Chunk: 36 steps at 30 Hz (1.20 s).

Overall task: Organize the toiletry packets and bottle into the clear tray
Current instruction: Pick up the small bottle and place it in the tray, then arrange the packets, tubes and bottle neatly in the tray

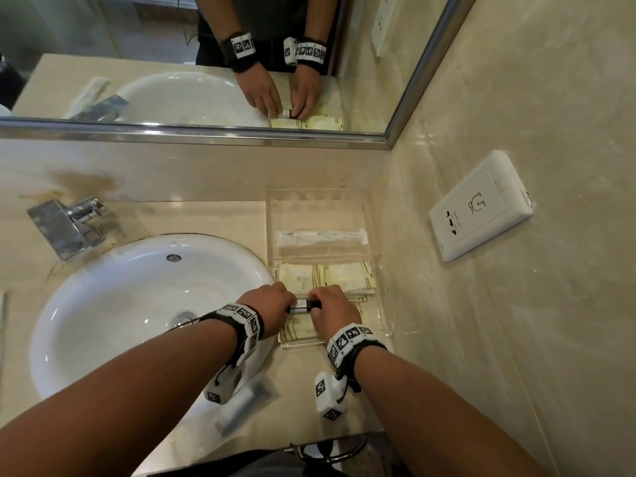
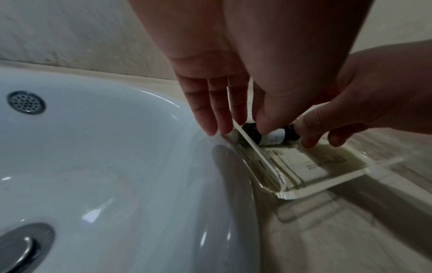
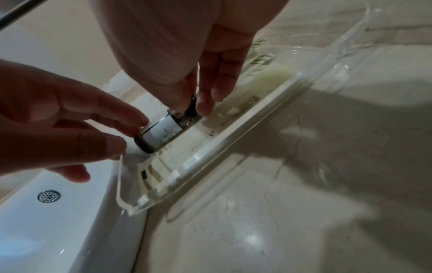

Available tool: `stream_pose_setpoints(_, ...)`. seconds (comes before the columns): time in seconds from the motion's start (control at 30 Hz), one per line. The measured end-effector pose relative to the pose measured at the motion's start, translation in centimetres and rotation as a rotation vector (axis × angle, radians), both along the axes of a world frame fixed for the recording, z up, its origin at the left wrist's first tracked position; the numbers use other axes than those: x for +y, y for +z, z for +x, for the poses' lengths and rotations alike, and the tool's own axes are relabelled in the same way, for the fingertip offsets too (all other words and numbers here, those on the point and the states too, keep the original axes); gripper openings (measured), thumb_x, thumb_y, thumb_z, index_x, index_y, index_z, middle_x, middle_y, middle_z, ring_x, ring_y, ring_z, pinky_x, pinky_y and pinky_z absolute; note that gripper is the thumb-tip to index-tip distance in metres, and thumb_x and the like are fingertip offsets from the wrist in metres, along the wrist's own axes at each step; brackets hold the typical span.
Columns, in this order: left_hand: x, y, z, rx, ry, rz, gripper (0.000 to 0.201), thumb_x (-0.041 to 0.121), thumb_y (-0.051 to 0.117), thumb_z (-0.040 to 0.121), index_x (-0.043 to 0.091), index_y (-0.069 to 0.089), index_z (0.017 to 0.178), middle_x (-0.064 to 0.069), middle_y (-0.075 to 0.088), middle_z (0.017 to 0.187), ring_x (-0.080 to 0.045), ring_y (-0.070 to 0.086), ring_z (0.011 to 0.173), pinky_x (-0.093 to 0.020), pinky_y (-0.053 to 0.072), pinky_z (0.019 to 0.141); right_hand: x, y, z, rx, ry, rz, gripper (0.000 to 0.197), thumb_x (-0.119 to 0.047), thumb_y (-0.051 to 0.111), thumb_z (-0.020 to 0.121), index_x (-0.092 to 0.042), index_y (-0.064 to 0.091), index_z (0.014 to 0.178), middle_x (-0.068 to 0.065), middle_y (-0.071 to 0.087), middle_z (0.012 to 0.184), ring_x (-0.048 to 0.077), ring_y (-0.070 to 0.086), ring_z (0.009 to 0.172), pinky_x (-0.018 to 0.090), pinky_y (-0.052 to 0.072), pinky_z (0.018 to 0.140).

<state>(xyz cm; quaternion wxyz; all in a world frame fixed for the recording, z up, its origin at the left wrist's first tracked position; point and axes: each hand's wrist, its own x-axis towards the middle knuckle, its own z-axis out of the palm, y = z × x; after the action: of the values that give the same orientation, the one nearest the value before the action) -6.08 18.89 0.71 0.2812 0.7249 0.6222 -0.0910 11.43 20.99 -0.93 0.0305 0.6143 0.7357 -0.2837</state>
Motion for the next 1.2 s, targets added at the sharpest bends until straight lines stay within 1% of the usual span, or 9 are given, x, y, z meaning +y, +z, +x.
stream_pose_setpoints(0.13, 0.0, 0.1, 0.1, 0.000, 0.014, 0.051, 0.031, 0.026, 0.046, 0.093, 0.029, 0.060, 0.120, 0.003, 0.054, 0.117, -0.020, 0.055, 0.099, -0.038, 0.053, 0.078, -0.6, -0.2, 0.5, -0.028, -0.010, 0.008, 0.032, -0.023, 0.055, 0.095, -0.031, 0.062, 0.125, -0.004, 0.051, 0.131, 0.020, 0.065, 0.095, 0.033, 0.055, 0.082)
stream_pose_setpoints(0.3, -0.3, 0.3, 0.2, 0.007, -0.021, 0.049, 0.037, 0.025, 0.049, 0.094, 0.037, 0.058, 0.127, 0.005, 0.051, 0.122, -0.020, 0.051, 0.108, -0.038, 0.052, 0.083, -1.1, -0.2, 1.0, -0.001, 0.014, -0.025, 0.041, -0.022, 0.056, 0.094, -0.032, 0.059, 0.133, -0.004, 0.048, 0.134, 0.019, 0.062, 0.105, 0.032, 0.054, 0.088)
stream_pose_setpoints(0.47, -0.5, 0.7, 0.2, 0.001, -0.006, 0.051, 0.037, 0.024, 0.047, 0.094, 0.036, 0.059, 0.126, 0.005, 0.051, 0.123, -0.020, 0.051, 0.108, -0.039, 0.052, 0.085, -1.0, -0.1, 1.2, 0.022, 0.002, -0.044, 0.042, -0.024, 0.056, 0.094, -0.032, 0.057, 0.135, -0.005, 0.047, 0.137, 0.018, 0.063, 0.102, 0.033, 0.054, 0.089)
stream_pose_setpoints(0.63, -0.5, 1.4, -0.3, -0.007, 0.060, 0.058, 0.036, 0.026, 0.049, 0.093, 0.033, 0.058, 0.128, 0.004, 0.050, 0.130, -0.020, 0.051, 0.116, -0.036, 0.049, 0.091, -0.6, 0.6, 1.7, 0.050, 0.004, -0.023, 0.039, -0.025, 0.055, 0.094, -0.032, 0.059, 0.132, -0.008, 0.046, 0.138, 0.015, 0.062, 0.102, 0.032, 0.054, 0.089)
stream_pose_setpoints(0.73, -0.5, 2.3, -1.0, -0.028, 0.130, 0.057, 0.036, 0.029, 0.050, 0.094, 0.032, 0.057, 0.129, 0.003, 0.049, 0.134, -0.020, 0.050, 0.120, -0.037, 0.047, 0.097, -0.4, 1.2, 1.9, 0.073, -0.004, 0.007, 0.036, -0.027, 0.054, 0.094, -0.033, 0.061, 0.129, -0.009, 0.049, 0.135, 0.013, 0.062, 0.100, 0.031, 0.054, 0.089)
stream_pose_setpoints(0.8, -0.8, 2.8, -1.7, -0.031, 0.167, 0.058, 0.037, 0.030, 0.051, 0.093, 0.032, 0.057, 0.130, 0.002, 0.048, 0.136, -0.022, 0.050, 0.122, -0.038, 0.047, 0.098, -0.6, 1.5, 1.8, 0.089, 0.012, 0.015, 0.036, -0.028, 0.055, 0.093, -0.032, 0.062, 0.128, -0.009, 0.052, 0.132, 0.014, 0.062, 0.099, 0.032, 0.053, 0.089)
stream_pose_setpoints(0.97, -2.4, 3.2, -4.0, 0.004, 0.226, 0.028, 0.040, 0.030, 0.050, 0.094, 0.032, 0.053, 0.134, 0.000, 0.046, 0.139, -0.023, 0.050, 0.123, -0.039, 0.047, 0.097, -2.7, 2.2, -0.5, 0.124, 0.176, -0.015, 0.033, -0.030, 0.056, 0.091, -0.033, 0.067, 0.122, -0.009, 0.059, 0.123, 0.013, 0.062, 0.104, 0.031, 0.051, 0.093)
stream_pose_setpoints(1.07, -4.2, 3.1, -5.1, 0.024, 0.269, 0.028, 0.040, 0.030, 0.050, 0.095, 0.034, 0.052, 0.134, 0.002, 0.045, 0.140, -0.022, 0.049, 0.124, -0.038, 0.047, 0.097, -4.9, 2.8, -2.6, 0.122, 0.389, -0.075, 0.031, -0.031, 0.058, 0.091, -0.031, 0.068, 0.121, -0.008, 0.060, 0.122, 0.014, 0.061, 0.107, 0.036, 0.052, 0.094)
stream_pose_setpoints(1.2, -6.5, 2.9, -6.5, 0.043, 0.293, 0.032, 0.040, 0.033, 0.049, 0.095, 0.036, 0.051, 0.134, 0.004, 0.046, 0.141, -0.021, 0.051, 0.123, -0.039, 0.049, 0.095, -7.6, 3.5, -5.3, 0.040, 0.613, -0.121, 0.032, -0.035, 0.056, 0.089, -0.034, 0.069, 0.119, -0.007, 0.060, 0.121, 0.018, 0.063, 0.106, 0.039, 0.053, 0.092)
